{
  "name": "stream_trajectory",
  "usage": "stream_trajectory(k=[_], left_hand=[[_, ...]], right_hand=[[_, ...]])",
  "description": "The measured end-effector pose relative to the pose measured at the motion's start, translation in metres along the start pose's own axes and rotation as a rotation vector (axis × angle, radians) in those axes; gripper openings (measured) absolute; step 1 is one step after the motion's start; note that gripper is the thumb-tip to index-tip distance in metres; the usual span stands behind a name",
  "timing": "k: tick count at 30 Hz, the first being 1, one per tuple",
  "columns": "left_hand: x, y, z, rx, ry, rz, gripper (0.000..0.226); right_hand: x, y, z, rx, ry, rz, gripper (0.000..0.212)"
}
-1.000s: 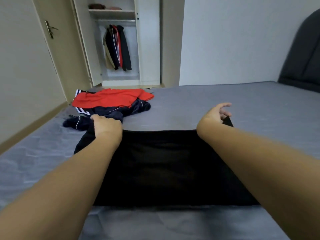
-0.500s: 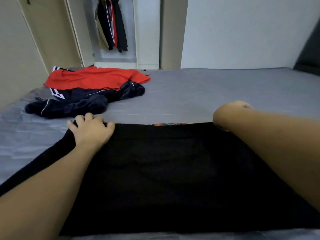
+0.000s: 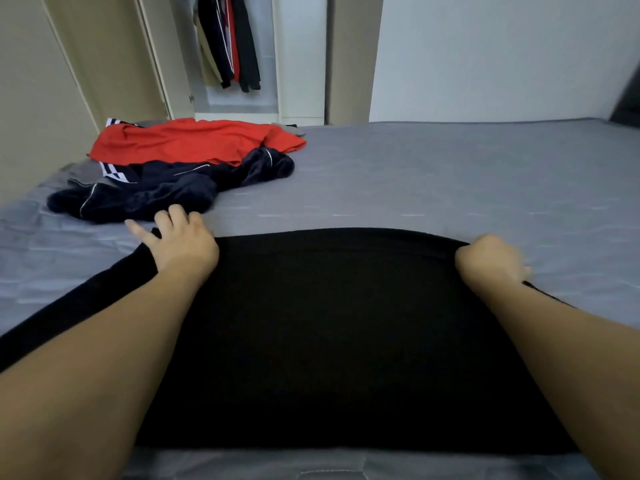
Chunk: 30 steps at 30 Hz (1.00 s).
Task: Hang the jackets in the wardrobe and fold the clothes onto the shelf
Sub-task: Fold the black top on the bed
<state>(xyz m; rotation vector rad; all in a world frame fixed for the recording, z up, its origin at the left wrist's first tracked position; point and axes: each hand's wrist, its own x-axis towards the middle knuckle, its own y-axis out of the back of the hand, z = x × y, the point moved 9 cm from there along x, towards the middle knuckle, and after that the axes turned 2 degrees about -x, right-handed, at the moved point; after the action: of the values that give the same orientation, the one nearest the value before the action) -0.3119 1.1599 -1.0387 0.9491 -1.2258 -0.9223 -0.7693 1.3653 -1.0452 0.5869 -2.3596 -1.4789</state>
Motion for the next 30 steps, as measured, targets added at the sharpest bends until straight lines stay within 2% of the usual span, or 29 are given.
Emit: stream_trajectory(k=[2, 3, 5, 6, 7, 8, 10, 11, 14, 16, 18, 21, 22, 24, 25, 27, 29, 30], left_hand=[[-0.01, 0.012, 0.014, 0.005, -0.072, 0.079, 0.029], [-0.017, 0.022, 0.024, -0.043, -0.113, 0.145, 0.032], [-0.039, 0.037, 0.052, -0.202, -0.232, 0.204, 0.041], [-0.053, 0.035, 0.072, -0.265, -0.332, 0.156, 0.047], [-0.069, 0.026, 0.092, -0.288, -0.43, 0.05, 0.054], [-0.087, 0.011, 0.107, -0.275, -0.503, -0.09, 0.061], [-0.104, -0.014, 0.109, -0.214, -0.519, -0.302, 0.065], [-0.098, -0.017, 0.104, -0.192, -0.488, -0.333, 0.064], [-0.068, -0.02, 0.073, -0.056, -0.44, -0.391, 0.064], [-0.048, -0.022, 0.036, 0.04, -0.396, -0.369, 0.066], [-0.038, -0.027, 0.002, 0.088, -0.318, -0.341, 0.069], [-0.039, -0.036, -0.007, -0.012, -0.251, -0.453, 0.067], [-0.038, -0.038, -0.005, -0.059, -0.247, -0.496, 0.065], [-0.034, -0.035, -0.006, -0.15, -0.237, -0.522, 0.061], [-0.03, -0.03, -0.011, -0.188, -0.215, -0.481, 0.061], [-0.024, -0.011, -0.03, -0.205, -0.116, -0.261, 0.062], [-0.024, 0.009, -0.047, -0.21, 0.003, -0.05, 0.054], [-0.023, 0.011, -0.051, -0.236, 0.026, -0.027, 0.045]], right_hand=[[-0.013, 0.004, -0.006, 0.032, 0.087, 0.189, 0.039], [-0.023, 0.012, -0.014, 0.102, 0.202, 0.307, 0.043], [-0.055, 0.028, -0.037, 0.28, 0.57, 0.484, 0.048], [-0.074, 0.03, -0.051, 0.295, 0.772, 0.516, 0.048], [-0.087, 0.022, -0.062, 0.243, 0.94, 0.471, 0.048], [-0.092, 0.004, -0.072, 0.148, 1.046, 0.329, 0.048], [-0.083, -0.037, -0.074, -0.039, 1.012, -0.025, 0.049], [-0.07, -0.047, -0.07, -0.109, 0.961, -0.1, 0.048], [-0.036, -0.05, -0.055, -0.325, 0.827, -0.09, 0.049], [-0.02, -0.038, -0.041, -0.443, 0.707, 0.021, 0.05], [-0.014, -0.033, -0.04, -0.542, 0.615, 0.021, 0.046], [-0.022, -0.025, -0.071, -0.384, 0.433, -0.111, 0.034], [-0.034, -0.021, -0.094, -0.298, 0.483, -0.111, 0.035], [-0.082, -0.026, -0.147, -0.09, 0.744, -0.147, 0.047], [-0.116, -0.039, -0.167, -0.04, 0.907, -0.207, 0.056], [-0.17, -0.081, -0.179, -0.216, 1.149, -0.268, 0.065], [-0.171, -0.099, -0.171, -0.242, 1.146, -0.207, 0.068], [-0.163, -0.097, -0.169, -0.181, 1.099, -0.183, 0.07]])
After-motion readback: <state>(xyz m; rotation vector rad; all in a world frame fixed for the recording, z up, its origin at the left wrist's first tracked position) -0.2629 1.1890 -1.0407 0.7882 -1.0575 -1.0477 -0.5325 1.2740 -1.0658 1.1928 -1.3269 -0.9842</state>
